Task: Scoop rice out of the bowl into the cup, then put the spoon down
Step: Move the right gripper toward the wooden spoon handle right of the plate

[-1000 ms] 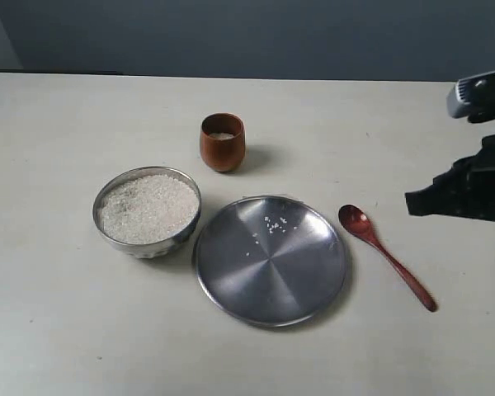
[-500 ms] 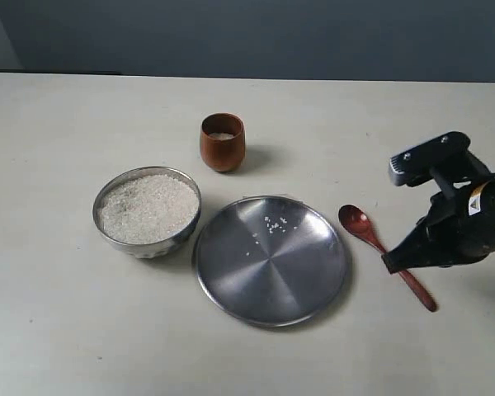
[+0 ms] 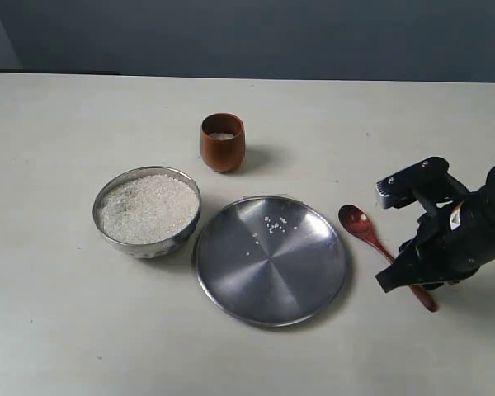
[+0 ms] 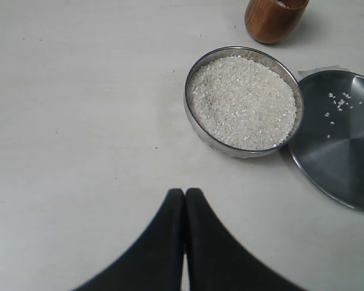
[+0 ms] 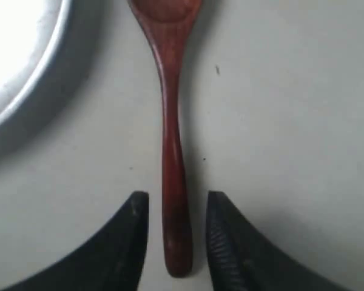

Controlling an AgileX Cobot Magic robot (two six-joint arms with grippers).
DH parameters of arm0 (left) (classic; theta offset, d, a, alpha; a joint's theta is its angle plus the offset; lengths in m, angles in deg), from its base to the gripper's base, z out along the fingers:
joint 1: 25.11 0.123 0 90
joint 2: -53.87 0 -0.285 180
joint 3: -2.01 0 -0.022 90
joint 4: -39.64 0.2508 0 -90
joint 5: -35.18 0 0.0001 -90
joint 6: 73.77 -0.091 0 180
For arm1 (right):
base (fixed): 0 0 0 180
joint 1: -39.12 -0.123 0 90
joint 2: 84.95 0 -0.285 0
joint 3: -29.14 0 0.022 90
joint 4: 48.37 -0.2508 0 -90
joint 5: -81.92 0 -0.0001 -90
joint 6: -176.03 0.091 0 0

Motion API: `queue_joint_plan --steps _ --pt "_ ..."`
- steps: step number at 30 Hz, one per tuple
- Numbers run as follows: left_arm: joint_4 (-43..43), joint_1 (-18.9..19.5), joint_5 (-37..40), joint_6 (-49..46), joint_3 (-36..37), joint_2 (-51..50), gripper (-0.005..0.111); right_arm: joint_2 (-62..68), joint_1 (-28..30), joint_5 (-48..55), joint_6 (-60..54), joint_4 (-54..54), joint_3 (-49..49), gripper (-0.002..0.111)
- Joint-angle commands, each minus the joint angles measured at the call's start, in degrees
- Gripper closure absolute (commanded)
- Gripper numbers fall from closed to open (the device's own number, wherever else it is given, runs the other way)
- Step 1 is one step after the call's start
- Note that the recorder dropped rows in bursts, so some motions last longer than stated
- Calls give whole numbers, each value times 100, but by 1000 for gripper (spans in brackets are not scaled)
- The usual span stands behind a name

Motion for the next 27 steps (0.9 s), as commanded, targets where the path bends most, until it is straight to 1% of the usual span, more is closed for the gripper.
queue_joint_plan --steps 1,5,14,17,23,27 --pt "13 7 -15 13 -23 -18 106 3 -27 311 -30 19 -29 73" --pt "13 7 -15 13 -23 -18 106 -164 -27 252 3 -54 71 73" --pt "13 7 -15 13 -23 -18 106 -1549 -27 -1091 16 -163 1100 73" --pt "13 7 -15 13 -23 -18 106 -1928 -27 -1692 16 -198 1493 73" --pt "13 7 -15 13 -23 -18 106 -2054 -27 -2700 30 -283 1988 73" --pt "13 7 -15 13 -23 -18 106 -1891 -27 -2797 58 -283 2041 73"
